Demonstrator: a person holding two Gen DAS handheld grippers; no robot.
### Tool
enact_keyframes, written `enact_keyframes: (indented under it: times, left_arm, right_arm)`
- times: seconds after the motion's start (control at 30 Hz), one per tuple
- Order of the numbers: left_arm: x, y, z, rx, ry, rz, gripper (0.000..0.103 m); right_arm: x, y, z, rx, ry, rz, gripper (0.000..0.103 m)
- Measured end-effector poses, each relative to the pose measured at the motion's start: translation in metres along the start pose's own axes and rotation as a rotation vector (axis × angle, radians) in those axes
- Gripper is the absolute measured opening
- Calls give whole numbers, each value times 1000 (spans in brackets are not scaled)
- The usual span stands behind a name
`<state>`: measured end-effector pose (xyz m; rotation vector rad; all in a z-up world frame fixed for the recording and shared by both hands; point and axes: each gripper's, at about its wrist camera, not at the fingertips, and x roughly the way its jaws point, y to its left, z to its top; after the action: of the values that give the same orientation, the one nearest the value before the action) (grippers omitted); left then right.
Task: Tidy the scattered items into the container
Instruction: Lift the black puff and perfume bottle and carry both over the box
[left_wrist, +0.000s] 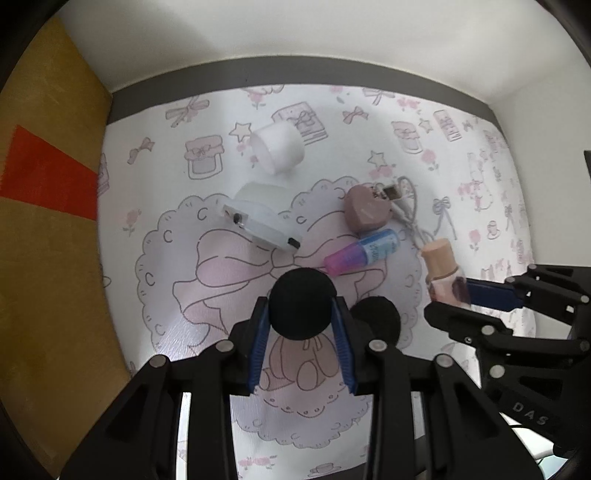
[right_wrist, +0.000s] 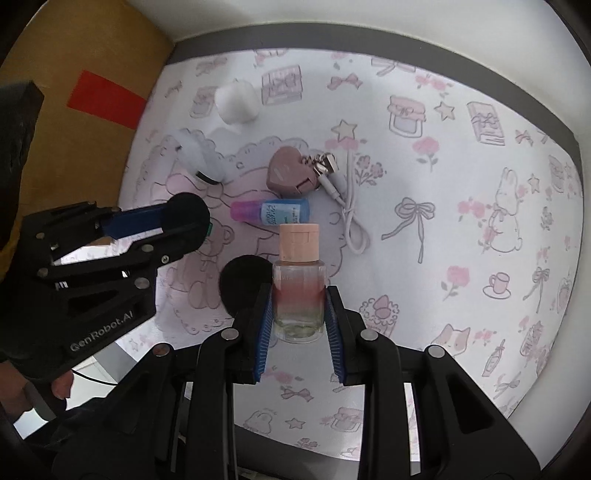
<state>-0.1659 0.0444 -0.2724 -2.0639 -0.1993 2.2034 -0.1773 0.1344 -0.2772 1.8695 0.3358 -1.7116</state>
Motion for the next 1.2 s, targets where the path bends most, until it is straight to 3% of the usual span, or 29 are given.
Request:
enact_keyframes:
  times: [0.33, 0.83, 1.2]
  left_arm:
    - [-30, 5, -9, 18, -74, -23, 33]
    - [-87, -10, -39, 41, -187, -51, 33]
    - [-138, 6, -62, 36, -272, -94, 33]
  right_arm:
    - [-47, -9, -19, 33, -95, -5, 28]
    - [-84, 27, -51, 30, -212, -56, 28]
    - [-105, 65, -65, 26, -273, -72, 28]
